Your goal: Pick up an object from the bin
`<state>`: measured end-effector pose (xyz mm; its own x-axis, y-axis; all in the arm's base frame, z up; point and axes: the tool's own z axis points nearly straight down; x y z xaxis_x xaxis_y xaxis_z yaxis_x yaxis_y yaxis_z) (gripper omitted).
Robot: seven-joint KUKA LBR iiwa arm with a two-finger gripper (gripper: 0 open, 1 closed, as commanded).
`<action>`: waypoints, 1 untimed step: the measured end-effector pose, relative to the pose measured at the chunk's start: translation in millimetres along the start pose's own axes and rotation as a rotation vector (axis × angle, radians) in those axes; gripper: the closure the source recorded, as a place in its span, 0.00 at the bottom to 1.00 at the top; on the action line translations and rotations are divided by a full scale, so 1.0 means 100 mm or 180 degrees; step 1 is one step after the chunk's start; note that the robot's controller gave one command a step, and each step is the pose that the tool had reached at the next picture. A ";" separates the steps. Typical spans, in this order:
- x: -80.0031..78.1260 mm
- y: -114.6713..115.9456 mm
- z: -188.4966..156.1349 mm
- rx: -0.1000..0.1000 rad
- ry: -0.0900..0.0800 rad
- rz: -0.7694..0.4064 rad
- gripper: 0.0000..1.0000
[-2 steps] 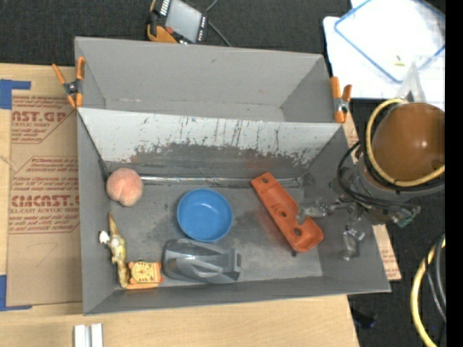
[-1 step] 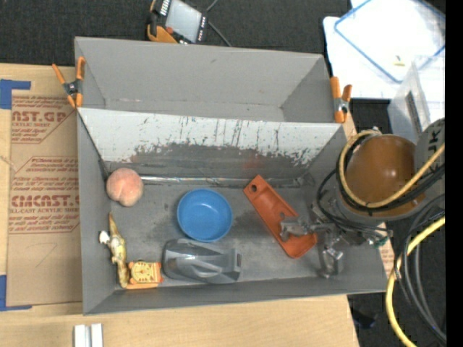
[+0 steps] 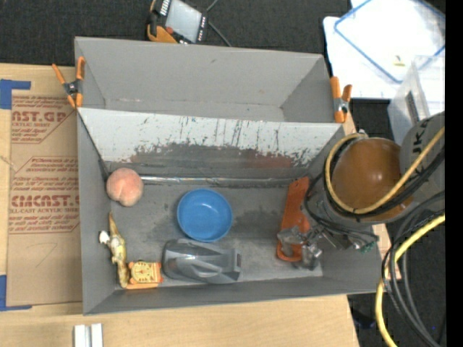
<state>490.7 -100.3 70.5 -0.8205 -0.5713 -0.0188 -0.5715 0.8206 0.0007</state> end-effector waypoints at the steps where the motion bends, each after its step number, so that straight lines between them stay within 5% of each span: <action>1: 0.00 0.00 0.00 0.0000 0.0000 0.0000 1.00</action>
Offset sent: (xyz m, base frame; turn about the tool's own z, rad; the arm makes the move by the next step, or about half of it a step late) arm 0.0561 0.0312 -0.0005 -0.4236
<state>490.7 -100.3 70.5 -0.8206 -0.5712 -0.0188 -0.5713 0.8207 0.0006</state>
